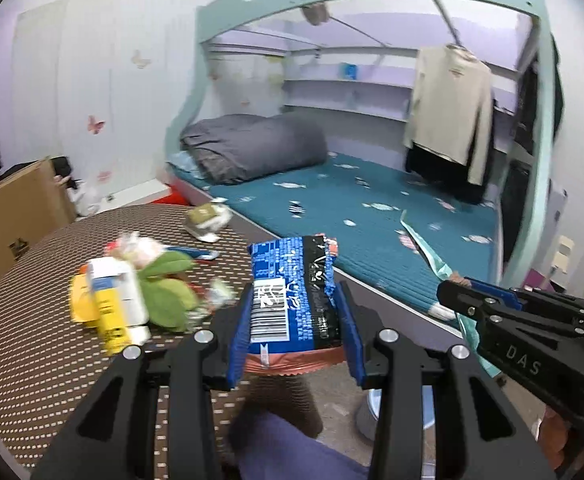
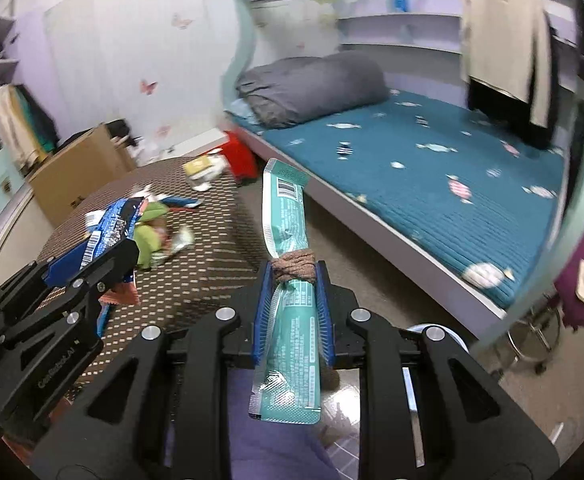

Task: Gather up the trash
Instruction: 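Carry both held wrappers away from the table toward the blue bin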

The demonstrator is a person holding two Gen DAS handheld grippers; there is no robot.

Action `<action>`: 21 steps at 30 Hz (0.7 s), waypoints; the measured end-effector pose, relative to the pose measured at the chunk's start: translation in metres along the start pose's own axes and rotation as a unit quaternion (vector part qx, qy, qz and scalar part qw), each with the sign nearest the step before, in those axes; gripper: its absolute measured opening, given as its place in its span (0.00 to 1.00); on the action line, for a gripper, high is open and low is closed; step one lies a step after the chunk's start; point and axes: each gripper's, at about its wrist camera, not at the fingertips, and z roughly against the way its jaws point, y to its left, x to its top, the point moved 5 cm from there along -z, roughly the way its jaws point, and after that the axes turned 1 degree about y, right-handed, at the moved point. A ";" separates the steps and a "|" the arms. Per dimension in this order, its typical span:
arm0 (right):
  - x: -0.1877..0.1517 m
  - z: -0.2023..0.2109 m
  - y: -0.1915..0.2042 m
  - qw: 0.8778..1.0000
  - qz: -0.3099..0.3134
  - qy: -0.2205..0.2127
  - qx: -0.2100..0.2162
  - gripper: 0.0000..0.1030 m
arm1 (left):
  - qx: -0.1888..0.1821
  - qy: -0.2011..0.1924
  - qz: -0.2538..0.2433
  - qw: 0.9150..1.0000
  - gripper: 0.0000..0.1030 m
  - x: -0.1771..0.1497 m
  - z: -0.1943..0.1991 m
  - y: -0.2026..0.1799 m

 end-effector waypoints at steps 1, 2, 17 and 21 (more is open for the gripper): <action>-0.002 0.002 -0.009 1.000 -0.009 -0.001 -0.010 0.21 | -0.007 0.003 -0.005 1.000 0.38 -0.001 -0.002 -0.007; -0.004 0.004 -0.016 1.000 -0.014 -0.002 -0.018 0.21 | -0.013 0.006 -0.010 1.000 0.38 -0.003 -0.004 -0.012; -0.039 0.006 -0.110 0.988 -0.109 0.023 -0.106 0.21 | -0.083 0.070 -0.094 0.990 0.38 -0.029 -0.056 -0.108; -0.049 -0.001 -0.130 0.983 -0.131 0.038 -0.120 0.21 | -0.092 0.092 -0.112 0.985 0.38 -0.038 -0.075 -0.125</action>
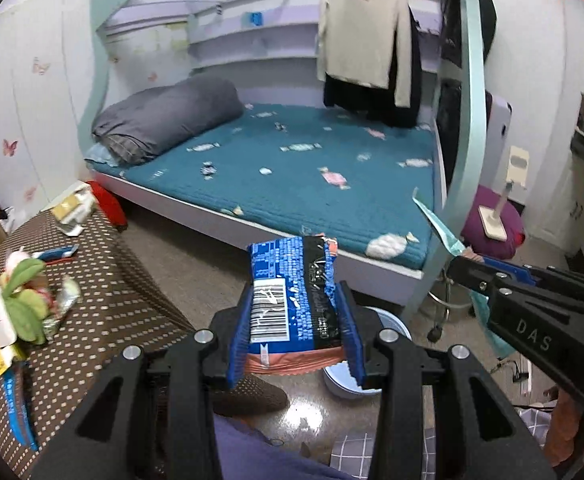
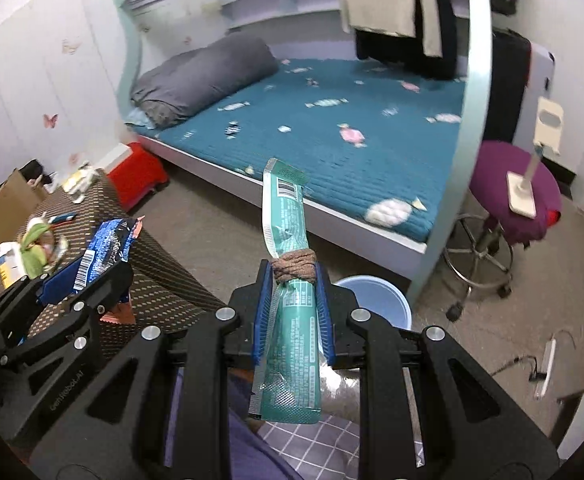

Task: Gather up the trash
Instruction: 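Carry both held wrappers away from the table toward the blue bin, then open both grippers over the blue bin to drop the wrappers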

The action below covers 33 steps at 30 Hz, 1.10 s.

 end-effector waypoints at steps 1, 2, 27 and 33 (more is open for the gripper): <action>-0.001 -0.005 -0.006 1.000 -0.006 0.005 -0.006 0.21 | -0.003 0.006 -0.003 1.000 0.38 0.000 -0.006 -0.004; -0.002 -0.009 -0.010 1.000 -0.010 0.009 -0.011 0.21 | -0.007 0.015 -0.008 1.000 0.38 -0.001 -0.014 -0.008; -0.017 -0.058 -0.111 0.986 -0.116 0.070 -0.101 0.21 | -0.060 0.066 -0.083 0.993 0.81 0.015 -0.123 -0.092; -0.019 -0.074 -0.103 0.986 -0.103 0.086 -0.094 0.21 | -0.050 0.086 -0.073 0.992 0.81 0.010 -0.135 -0.078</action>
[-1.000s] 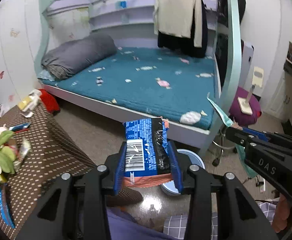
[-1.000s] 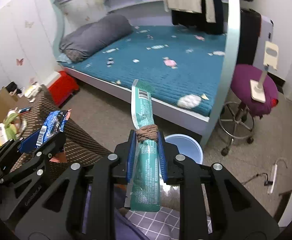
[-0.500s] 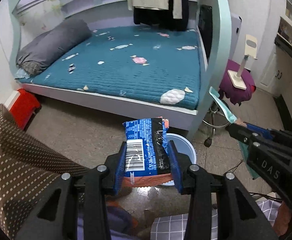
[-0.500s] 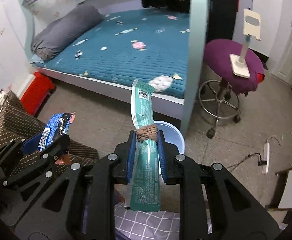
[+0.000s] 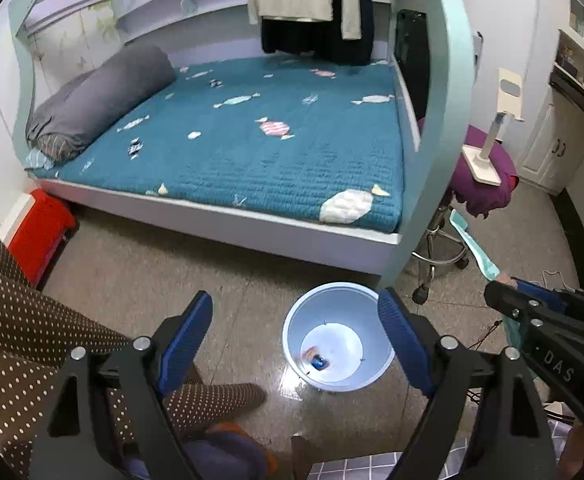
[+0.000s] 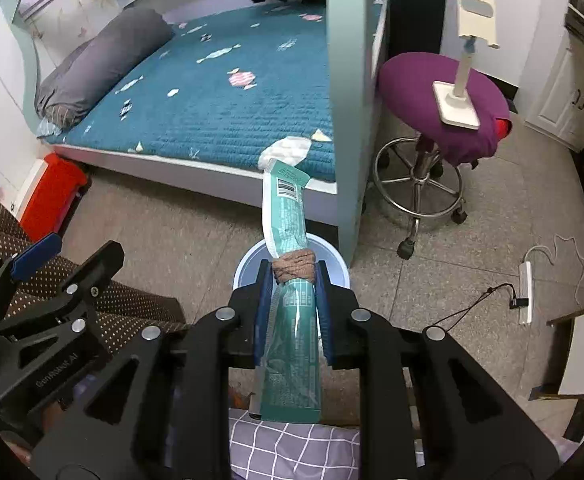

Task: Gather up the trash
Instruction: 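Open both grippers over the blue bin to drop the wrappers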

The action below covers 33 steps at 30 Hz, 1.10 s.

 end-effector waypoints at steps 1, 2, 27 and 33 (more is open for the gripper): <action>0.000 -0.003 0.003 1.000 0.005 0.002 0.002 0.21 | 0.003 0.001 0.003 1.000 0.81 -0.001 0.000 0.004; 0.001 -0.006 0.008 1.000 0.012 0.005 0.003 0.21 | 0.006 0.002 0.006 1.000 0.81 -0.002 -0.001 0.008; -0.006 -0.010 0.023 1.000 0.021 0.012 0.010 0.66 | 0.022 0.011 0.033 0.999 0.81 -0.015 0.010 0.036; -0.010 0.002 0.026 1.000 0.024 0.005 0.011 0.66 | 0.016 0.008 0.032 0.999 0.81 -0.020 0.020 0.033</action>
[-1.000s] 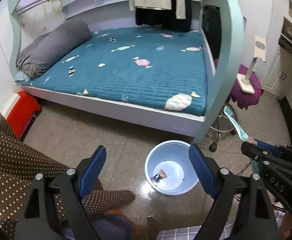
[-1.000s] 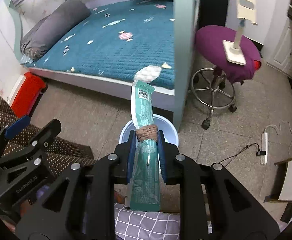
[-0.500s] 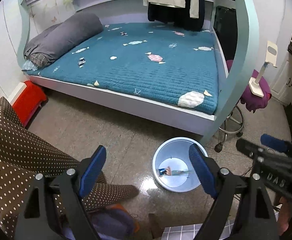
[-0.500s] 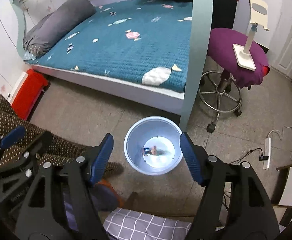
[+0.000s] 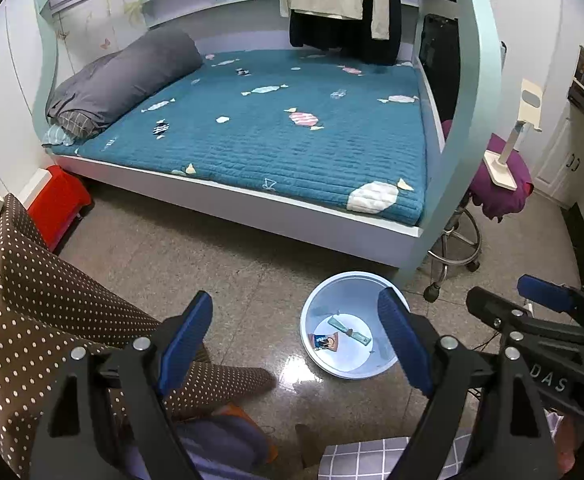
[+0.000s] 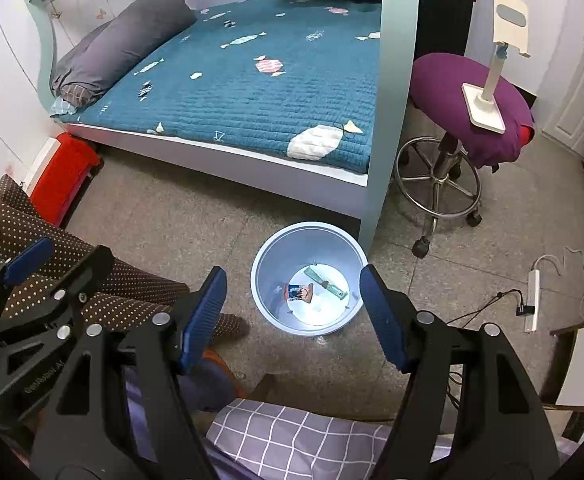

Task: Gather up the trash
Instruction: 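Open both grippers over the blue bin to drop the wrappers, then turn both tools back toward the table and grasp the blue-brown wrapper with the left gripper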

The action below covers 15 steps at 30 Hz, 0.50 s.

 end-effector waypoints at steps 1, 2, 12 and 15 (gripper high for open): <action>-0.001 0.002 0.001 1.000 0.001 -0.001 0.000 0.66 | 0.002 -0.001 0.000 1.000 0.81 -0.001 0.002 0.000; -0.001 0.005 0.002 1.000 0.002 -0.003 0.000 0.66 | 0.003 -0.002 -0.001 1.000 0.81 -0.002 0.003 0.001; -0.011 0.035 0.026 0.999 0.026 -0.028 0.007 0.66 | 0.011 -0.025 0.017 0.999 0.81 -0.014 0.035 0.018; -0.014 0.044 0.037 0.999 0.036 -0.037 0.013 0.66 | 0.015 -0.033 0.026 0.999 0.81 -0.018 0.047 0.026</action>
